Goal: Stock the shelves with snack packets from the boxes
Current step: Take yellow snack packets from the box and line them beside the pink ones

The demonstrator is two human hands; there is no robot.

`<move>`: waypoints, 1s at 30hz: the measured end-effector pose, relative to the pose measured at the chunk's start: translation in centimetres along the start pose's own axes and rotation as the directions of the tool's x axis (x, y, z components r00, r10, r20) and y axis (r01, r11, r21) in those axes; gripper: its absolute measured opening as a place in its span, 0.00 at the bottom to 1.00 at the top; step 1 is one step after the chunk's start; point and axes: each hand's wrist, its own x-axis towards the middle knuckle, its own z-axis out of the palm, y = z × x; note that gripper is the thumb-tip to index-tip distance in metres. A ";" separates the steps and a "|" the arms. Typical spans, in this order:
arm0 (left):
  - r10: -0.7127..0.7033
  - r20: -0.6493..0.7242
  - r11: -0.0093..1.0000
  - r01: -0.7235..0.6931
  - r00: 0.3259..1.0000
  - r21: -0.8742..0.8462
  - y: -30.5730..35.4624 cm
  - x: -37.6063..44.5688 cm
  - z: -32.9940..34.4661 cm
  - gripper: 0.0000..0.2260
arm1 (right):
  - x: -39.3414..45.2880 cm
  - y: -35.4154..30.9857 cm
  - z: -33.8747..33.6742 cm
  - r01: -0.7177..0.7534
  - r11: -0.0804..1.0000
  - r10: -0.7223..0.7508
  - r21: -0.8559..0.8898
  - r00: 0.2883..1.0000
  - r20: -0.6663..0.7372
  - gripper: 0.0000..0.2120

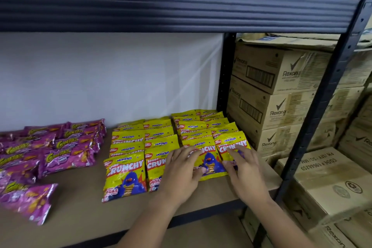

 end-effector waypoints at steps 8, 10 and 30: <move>-0.070 -0.209 0.916 -0.020 0.975 -0.401 -4.5 -9.8 -4.4 0.10 | -7.3 -10.8 0.1 0.228 0.925 -0.223 0.304 0.973 -0.052 0.13; -0.076 -0.224 0.895 -0.033 0.972 -0.445 -6.5 -14.1 -6.3 0.11 | -10.0 -14.2 0.8 0.241 0.891 -0.256 0.384 0.967 -0.013 0.10; -0.726 0.092 0.647 0.722 0.681 -0.245 -44.2 -67.8 -3.8 0.15 | -44.9 -40.6 34.8 -0.101 0.811 -0.362 0.576 0.686 0.630 0.15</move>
